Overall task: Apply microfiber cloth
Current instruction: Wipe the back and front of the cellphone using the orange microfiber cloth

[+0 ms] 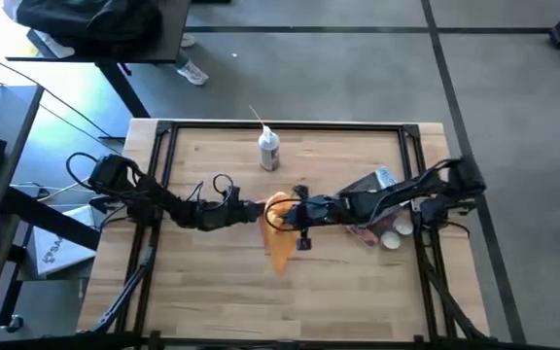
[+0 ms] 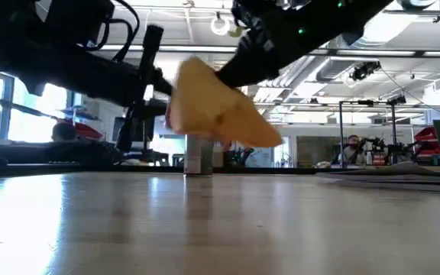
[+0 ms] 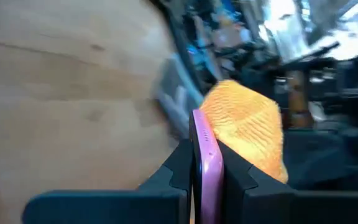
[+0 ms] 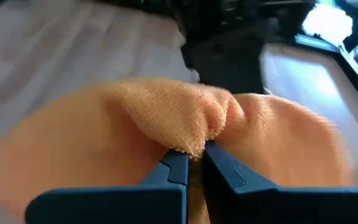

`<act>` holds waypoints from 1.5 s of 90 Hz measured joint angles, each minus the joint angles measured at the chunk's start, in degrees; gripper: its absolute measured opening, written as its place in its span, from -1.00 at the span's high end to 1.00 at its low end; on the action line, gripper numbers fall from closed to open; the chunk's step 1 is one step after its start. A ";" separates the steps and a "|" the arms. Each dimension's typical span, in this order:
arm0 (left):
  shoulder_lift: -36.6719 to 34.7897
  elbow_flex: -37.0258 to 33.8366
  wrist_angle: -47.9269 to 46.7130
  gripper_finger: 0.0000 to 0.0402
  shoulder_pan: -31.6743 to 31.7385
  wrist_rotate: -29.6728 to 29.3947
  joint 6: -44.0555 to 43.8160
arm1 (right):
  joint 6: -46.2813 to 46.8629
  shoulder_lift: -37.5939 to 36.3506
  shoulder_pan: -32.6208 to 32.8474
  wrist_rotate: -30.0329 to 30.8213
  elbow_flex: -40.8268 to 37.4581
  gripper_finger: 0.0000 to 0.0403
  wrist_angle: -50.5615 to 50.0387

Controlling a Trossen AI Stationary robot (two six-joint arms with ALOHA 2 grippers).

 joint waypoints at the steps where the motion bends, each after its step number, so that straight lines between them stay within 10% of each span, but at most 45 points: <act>1: 0.00 -0.13 0.65 0.92 0.00 0.24 0.43 | -0.22 0.30 -0.01 0.11 0.04 1.00 0.76; 55: -7.81 -6.19 14.37 0.92 1.11 0.30 10.71 | -6.86 -2.78 2.46 20.03 0.19 1.00 5.19; 92: -17.57 -9.51 13.69 0.92 1.97 -8.63 21.70 | 17.22 -17.77 9.67 17.90 0.06 1.00 -34.93; 135: -8.66 1.65 3.21 0.93 -0.98 -9.39 20.84 | -1.66 -7.05 3.01 12.56 0.06 1.00 -0.46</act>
